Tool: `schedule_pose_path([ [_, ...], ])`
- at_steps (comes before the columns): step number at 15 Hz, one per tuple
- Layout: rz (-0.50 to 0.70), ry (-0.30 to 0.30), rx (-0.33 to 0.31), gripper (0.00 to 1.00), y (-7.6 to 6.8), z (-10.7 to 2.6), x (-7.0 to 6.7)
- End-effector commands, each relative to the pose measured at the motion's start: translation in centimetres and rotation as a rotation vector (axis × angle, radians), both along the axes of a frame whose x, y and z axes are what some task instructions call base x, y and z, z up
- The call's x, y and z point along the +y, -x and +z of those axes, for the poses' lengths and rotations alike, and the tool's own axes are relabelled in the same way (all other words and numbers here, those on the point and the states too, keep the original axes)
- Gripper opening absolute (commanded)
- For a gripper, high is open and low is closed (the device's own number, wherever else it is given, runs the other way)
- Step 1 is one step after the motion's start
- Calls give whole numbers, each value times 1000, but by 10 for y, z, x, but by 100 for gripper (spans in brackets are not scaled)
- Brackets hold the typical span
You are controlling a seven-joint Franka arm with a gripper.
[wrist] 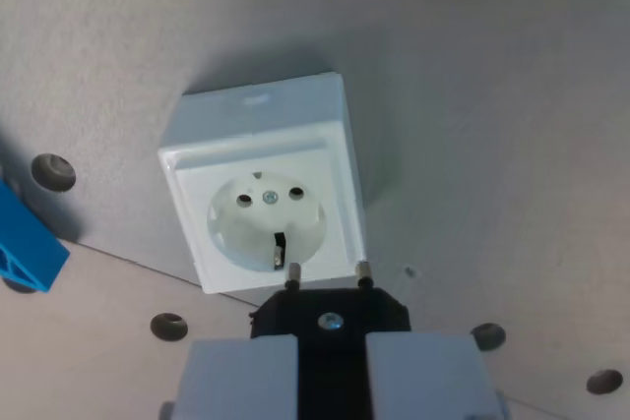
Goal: Move above the white socket
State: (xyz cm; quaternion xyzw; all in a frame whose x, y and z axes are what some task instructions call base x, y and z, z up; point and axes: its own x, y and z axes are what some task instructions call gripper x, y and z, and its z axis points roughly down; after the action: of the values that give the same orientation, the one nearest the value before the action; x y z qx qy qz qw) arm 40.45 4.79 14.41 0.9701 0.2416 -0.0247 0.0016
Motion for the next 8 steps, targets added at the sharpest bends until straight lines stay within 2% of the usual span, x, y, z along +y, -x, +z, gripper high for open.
schedule_pose_path([
  [1, 146, 15, -99, 0, 8, -11, 2],
  [8, 162, 15, -106, 0, 19, -24, 7],
])
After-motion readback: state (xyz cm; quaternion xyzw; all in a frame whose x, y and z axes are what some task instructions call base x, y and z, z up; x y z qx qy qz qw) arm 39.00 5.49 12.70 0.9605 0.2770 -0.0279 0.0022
